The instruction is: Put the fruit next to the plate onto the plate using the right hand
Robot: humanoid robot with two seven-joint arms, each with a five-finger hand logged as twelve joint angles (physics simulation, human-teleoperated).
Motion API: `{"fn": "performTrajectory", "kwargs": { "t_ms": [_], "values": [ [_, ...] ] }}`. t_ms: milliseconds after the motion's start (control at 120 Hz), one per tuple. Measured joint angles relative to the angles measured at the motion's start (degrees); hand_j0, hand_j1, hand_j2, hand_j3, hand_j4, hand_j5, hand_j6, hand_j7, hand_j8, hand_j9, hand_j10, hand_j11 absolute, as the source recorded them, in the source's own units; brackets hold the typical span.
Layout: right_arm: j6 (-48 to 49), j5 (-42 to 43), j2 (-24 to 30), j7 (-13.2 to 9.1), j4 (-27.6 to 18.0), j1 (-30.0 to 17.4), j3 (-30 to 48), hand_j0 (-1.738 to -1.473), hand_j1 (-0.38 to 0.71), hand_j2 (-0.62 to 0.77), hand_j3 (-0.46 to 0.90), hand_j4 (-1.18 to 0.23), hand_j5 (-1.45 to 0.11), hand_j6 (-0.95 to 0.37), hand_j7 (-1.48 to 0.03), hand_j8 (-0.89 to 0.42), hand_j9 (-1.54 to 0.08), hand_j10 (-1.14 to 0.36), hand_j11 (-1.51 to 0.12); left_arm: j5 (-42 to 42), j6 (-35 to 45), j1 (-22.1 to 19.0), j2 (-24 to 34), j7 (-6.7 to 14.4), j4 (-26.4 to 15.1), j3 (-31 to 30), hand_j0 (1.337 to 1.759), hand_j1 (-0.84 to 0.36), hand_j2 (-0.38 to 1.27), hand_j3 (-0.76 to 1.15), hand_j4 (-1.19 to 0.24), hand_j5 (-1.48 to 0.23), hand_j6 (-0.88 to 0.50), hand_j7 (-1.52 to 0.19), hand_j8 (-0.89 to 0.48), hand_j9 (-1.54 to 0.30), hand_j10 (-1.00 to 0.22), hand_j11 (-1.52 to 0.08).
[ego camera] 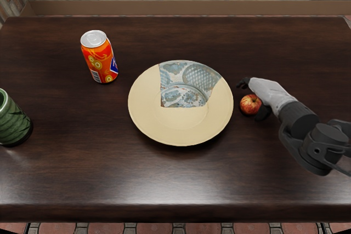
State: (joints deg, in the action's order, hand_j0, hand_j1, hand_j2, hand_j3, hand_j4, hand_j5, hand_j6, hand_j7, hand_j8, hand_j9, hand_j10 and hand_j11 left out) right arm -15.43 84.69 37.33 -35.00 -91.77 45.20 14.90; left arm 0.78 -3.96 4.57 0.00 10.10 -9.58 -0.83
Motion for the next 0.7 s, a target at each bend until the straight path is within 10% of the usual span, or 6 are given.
{"fn": "performTrajectory", "kwargs": {
  "t_ms": [700],
  "values": [
    [-0.5, 0.1, -1.4, 0.0, 1.5, -0.4, -0.1, -1.658, 0.15, -0.08, 0.00, -0.42, -0.54, -0.42, -0.54, -0.42, -0.54, -0.42, -0.54, 0.0, 0.0, 0.0, 0.0, 0.0, 0.0, 0.0, 1.658, 0.34, 0.00, 0.00, -0.01, -0.01, -0.01, -0.01, -0.01, -0.01, -0.01, -0.01]
  ]
}}
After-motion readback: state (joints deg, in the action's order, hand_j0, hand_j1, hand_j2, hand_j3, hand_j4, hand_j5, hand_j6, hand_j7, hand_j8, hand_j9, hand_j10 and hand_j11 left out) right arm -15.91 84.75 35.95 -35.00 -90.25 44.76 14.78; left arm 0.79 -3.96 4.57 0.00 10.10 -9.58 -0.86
